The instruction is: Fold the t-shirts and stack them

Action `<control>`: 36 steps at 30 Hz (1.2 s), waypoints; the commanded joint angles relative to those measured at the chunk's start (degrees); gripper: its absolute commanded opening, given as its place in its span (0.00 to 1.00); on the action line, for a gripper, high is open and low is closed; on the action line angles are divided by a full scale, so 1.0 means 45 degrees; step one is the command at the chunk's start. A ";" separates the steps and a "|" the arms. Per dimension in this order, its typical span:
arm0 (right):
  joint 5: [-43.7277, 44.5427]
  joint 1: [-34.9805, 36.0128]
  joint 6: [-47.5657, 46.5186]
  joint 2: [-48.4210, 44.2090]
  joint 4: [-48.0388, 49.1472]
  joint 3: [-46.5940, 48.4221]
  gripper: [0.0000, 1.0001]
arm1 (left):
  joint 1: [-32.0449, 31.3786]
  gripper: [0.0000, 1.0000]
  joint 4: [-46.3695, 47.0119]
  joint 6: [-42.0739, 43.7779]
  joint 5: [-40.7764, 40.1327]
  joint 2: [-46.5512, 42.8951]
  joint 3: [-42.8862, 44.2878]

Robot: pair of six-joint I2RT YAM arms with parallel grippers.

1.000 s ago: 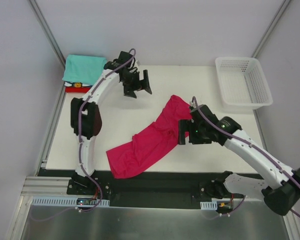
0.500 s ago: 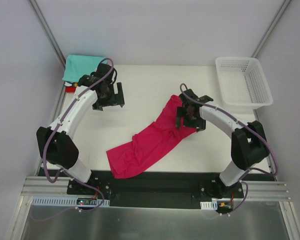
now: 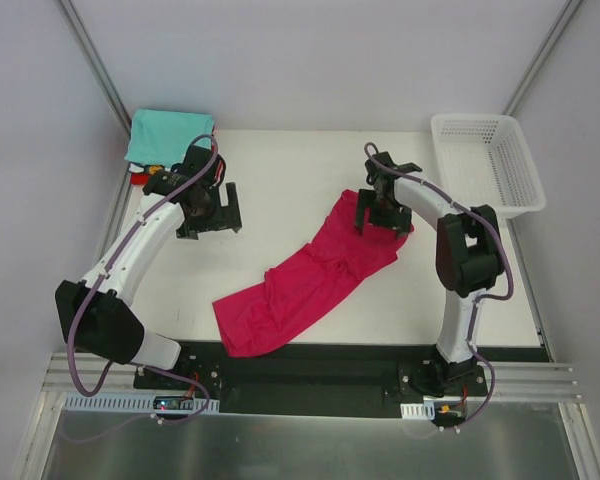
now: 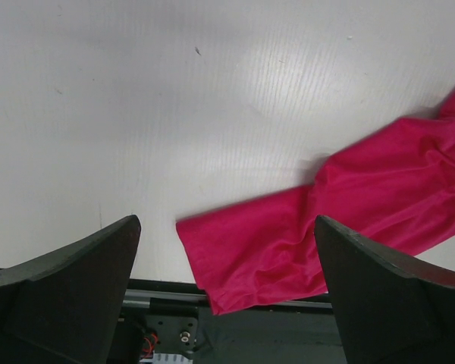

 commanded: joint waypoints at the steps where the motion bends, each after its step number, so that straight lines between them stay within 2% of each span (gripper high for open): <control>1: -0.0144 -0.0241 -0.0448 0.0904 -0.1099 0.1468 0.96 | 0.0016 0.99 -0.0363 -0.0041 0.0034 -0.0736 -0.0096; 12: -0.1569 -0.0515 -0.0507 0.2623 -0.1646 0.3499 0.96 | 0.0016 0.99 -0.0637 -0.0314 -0.0042 -0.1497 -0.0349; 27: -0.4127 -0.0807 -0.1073 0.5883 -0.2701 0.8344 0.96 | 0.0016 0.99 -0.1086 -0.0159 0.0269 -0.2279 -0.0467; 33: -0.5629 -0.1490 -0.1132 0.6861 -0.2604 0.9826 0.96 | 0.0016 0.99 -0.1457 -0.0041 0.0250 -0.2493 -0.0584; 36: -0.6546 -0.1901 -0.1074 0.6863 -0.1766 0.9811 0.96 | 0.0016 0.99 -0.1477 -0.0041 0.0191 -0.2591 -0.0701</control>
